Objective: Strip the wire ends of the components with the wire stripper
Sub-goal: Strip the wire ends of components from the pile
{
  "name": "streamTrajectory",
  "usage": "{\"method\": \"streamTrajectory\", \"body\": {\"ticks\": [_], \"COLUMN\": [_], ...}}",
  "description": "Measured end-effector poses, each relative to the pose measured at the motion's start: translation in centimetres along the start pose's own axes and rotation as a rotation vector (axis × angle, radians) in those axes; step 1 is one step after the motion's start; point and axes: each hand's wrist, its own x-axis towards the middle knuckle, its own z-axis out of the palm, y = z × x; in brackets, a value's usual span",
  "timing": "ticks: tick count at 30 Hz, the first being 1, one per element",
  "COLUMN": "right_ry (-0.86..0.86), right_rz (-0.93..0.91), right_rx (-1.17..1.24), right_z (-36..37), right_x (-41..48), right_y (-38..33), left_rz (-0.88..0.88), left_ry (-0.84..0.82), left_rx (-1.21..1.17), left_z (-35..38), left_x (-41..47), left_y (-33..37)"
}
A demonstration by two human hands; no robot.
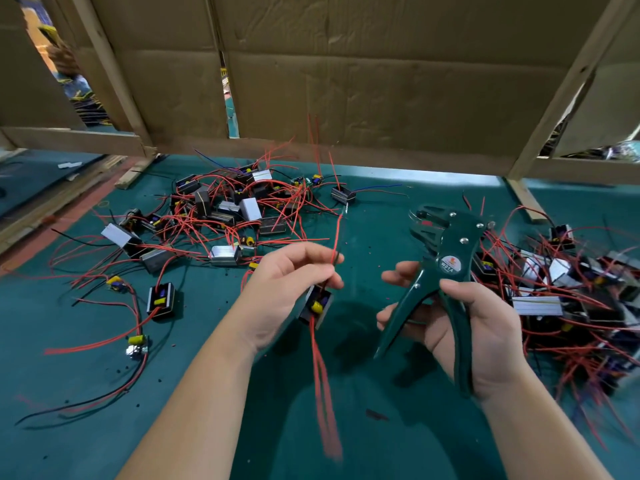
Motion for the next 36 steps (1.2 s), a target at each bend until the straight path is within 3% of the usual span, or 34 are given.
{"method": "streamTrajectory", "body": {"ticks": [3,6,15,22,29,36], "right_ry": [-0.203,-0.271,-0.217,-0.21,-0.034,-0.251], "right_rz": [0.085,0.139,0.129,0.091,0.243,0.278], "right_rx": [0.082,0.146,0.105,0.04,0.016,-0.036], "right_z": [0.5,1.1,1.7,1.8,1.5,2.3], "right_x": [-0.4,-0.5,-0.5,-0.7,-0.6,-1.2], "right_y": [0.0,0.2,0.4,0.8,0.6,1.3], "left_rz": [-0.038,0.006,-0.025,0.049,0.151,0.262], "left_ry": [-0.066,-0.1,-0.109,0.02,0.028,0.18], "left_rx": [0.103,0.196,0.152,0.194,-0.003,0.22], "left_z": [0.7,1.1,1.3,1.6,0.8,0.8], "left_x": [-0.3,-0.4,-0.4,0.0,0.0,0.0], "left_y": [0.2,0.2,-0.1,-0.6,0.3,0.5]}}
